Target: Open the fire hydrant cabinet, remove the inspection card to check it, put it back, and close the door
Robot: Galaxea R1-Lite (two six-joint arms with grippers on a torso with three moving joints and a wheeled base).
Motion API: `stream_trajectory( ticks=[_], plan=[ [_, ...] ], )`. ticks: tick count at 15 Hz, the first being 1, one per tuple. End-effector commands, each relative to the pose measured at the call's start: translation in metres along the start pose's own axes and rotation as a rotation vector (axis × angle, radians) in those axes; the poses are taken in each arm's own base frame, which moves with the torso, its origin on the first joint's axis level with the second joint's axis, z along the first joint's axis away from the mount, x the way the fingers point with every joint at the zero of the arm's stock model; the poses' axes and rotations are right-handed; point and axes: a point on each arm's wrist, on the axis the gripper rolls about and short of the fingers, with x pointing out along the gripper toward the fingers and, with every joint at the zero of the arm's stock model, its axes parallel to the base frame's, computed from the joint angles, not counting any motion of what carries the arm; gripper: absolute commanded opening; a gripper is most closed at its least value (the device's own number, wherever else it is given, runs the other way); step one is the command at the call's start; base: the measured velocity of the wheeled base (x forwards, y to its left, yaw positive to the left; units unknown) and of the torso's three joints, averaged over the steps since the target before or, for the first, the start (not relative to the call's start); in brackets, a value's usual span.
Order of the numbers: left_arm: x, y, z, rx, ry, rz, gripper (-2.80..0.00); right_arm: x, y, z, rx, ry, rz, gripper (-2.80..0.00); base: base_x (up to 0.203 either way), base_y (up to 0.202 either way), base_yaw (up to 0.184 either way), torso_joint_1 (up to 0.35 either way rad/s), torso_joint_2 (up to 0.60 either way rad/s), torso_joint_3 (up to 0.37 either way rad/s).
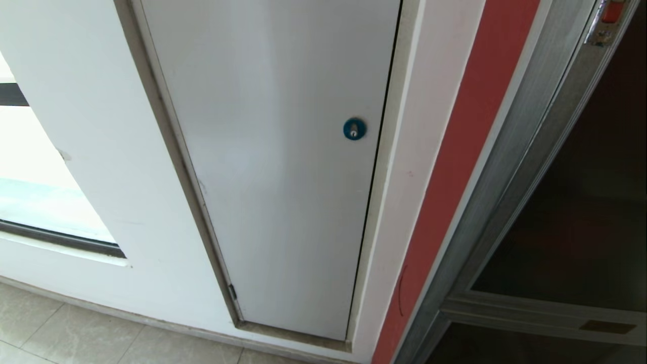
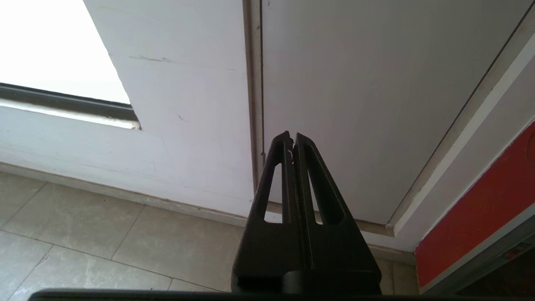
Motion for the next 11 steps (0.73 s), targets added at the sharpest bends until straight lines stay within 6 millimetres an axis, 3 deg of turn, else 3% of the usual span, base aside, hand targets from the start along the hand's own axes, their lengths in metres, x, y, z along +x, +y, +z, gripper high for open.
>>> stream_trajectory(
  ticks=[1,11],
  plan=[
    [0.0001,0.0000,0.0000,0.000,0.001,0.001,-2.80,0.0000,0.0000,0.0000,0.001,0.000,0.000,-2.80,0.000,0.000,0.000,0.000,0.00,0.000],
    [0.0001,0.0000,0.0000,0.000,0.001,0.001,-2.80,-0.0001,0.0000,0.0003,0.004,-0.002,0.001,-2.80,0.000,0.000,0.000,0.000,0.00,0.000]
  ],
)
